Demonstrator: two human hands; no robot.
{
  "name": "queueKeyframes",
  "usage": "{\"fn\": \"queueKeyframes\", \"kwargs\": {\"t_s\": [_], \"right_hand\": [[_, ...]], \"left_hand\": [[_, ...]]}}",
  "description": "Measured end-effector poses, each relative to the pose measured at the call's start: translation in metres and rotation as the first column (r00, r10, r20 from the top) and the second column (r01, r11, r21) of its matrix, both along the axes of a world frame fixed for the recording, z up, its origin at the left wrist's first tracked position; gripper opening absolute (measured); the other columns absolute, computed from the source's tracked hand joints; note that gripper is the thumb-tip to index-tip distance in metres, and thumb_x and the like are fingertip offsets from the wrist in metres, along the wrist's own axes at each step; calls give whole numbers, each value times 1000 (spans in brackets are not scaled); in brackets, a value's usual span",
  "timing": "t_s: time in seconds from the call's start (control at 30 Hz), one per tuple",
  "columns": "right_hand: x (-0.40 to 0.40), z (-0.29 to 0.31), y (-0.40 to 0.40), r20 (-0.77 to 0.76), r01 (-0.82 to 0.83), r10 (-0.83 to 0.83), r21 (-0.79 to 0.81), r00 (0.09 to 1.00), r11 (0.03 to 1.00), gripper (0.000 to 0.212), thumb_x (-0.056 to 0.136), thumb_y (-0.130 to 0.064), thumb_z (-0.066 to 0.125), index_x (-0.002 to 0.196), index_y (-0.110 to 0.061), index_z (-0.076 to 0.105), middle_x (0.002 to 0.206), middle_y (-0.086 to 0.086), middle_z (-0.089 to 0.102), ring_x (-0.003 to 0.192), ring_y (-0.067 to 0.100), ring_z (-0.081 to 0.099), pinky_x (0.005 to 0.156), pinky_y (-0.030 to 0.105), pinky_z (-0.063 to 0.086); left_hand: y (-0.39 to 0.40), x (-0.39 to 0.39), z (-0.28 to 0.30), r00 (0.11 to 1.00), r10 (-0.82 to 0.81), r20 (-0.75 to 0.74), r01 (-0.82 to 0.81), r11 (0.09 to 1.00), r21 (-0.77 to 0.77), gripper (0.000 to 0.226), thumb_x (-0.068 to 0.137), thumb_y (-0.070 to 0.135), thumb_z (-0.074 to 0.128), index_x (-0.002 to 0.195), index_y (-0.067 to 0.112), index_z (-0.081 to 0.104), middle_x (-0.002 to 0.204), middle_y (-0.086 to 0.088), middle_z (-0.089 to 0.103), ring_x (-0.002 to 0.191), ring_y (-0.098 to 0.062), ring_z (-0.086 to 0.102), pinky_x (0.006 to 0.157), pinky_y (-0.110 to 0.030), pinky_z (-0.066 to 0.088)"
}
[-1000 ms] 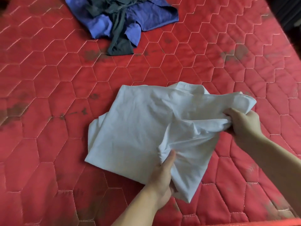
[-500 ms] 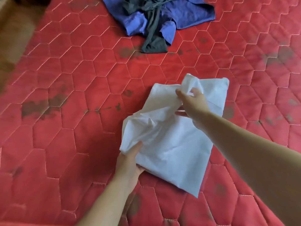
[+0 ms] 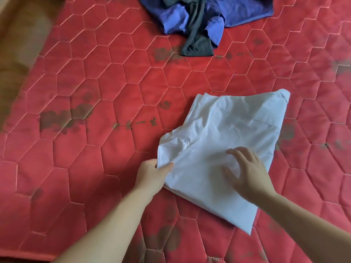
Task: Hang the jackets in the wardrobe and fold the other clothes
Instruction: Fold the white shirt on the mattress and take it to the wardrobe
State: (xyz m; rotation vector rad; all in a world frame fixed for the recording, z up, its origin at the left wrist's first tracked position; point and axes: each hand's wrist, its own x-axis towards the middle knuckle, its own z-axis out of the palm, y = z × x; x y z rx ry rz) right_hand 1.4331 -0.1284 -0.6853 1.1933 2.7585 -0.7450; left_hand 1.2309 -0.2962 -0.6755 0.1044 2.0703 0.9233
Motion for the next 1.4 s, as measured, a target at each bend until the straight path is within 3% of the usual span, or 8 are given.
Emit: {"fn": "queueKeyframes", "kwargs": {"t_s": [0.23,0.33,0.5,0.7,0.97,1.1,1.27,1.4], "right_hand": [[9,4,-45,12,-50,49,99,999,994,55,77,-61,52,120,-27,58,130,0,52,118,26,49,97,41,35],[44,6,-56,119,43,-54,96,991,994,66,74,-68,50,128,-32,52,145,6,40,130,29,39,103,48,30],[79,6,-65,101,340,-333,-55,937,939,72,70,-66,59,134,-33,47,142,0,40,122,25,43,97,44,42],[52,24,-55,60,689,-807,-561,587,460,56,79,-23,78,125,-25,45,93,2,66,76,18,66,59,33,52],[48,29,-51,225,588,-766,-774,602,235,12,91,-15,64,101,-10,69,88,5,76,84,27,73,81,50,58],[57,34,-55,170,644,-792,-691,587,328,20,87,-19,68,107,-19,62,94,2,74,84,21,71,76,45,58],[66,58,-46,-34,555,-757,-658,653,509,48,86,-15,71,118,-48,55,72,-1,72,67,12,67,59,24,52],[77,70,-26,-55,441,-776,-797,628,414,31,92,-3,54,91,-23,77,88,1,73,82,8,65,62,9,49]], "left_hand": [[-6,-6,-1,953,-241,-183,214,965,-154,22,83,26,66,79,4,62,72,-4,63,65,-20,53,58,-30,39],[-5,1,3,922,-250,-297,197,961,-196,37,81,31,69,113,16,57,109,2,56,91,-16,52,72,-27,37],[1,2,11,966,-220,-132,185,954,-236,59,78,38,74,125,18,46,115,1,58,101,-20,56,76,-29,40],[6,-7,16,975,-121,184,144,983,-114,25,76,26,81,96,17,69,89,1,74,78,-13,68,63,-27,51],[-4,-15,19,931,-61,360,71,997,-16,20,87,12,71,107,14,67,98,-7,75,88,-21,73,65,-32,58],[-13,-9,24,910,-125,395,144,989,-19,35,82,15,76,115,15,65,99,-6,75,82,-18,73,62,-27,55],[-11,-4,33,983,-135,121,117,983,142,89,73,17,81,133,63,34,133,19,55,117,-13,59,94,-42,53],[-4,-10,53,935,-314,162,267,929,257,41,94,11,56,113,46,68,131,8,62,116,-13,61,96,-37,51]]}}
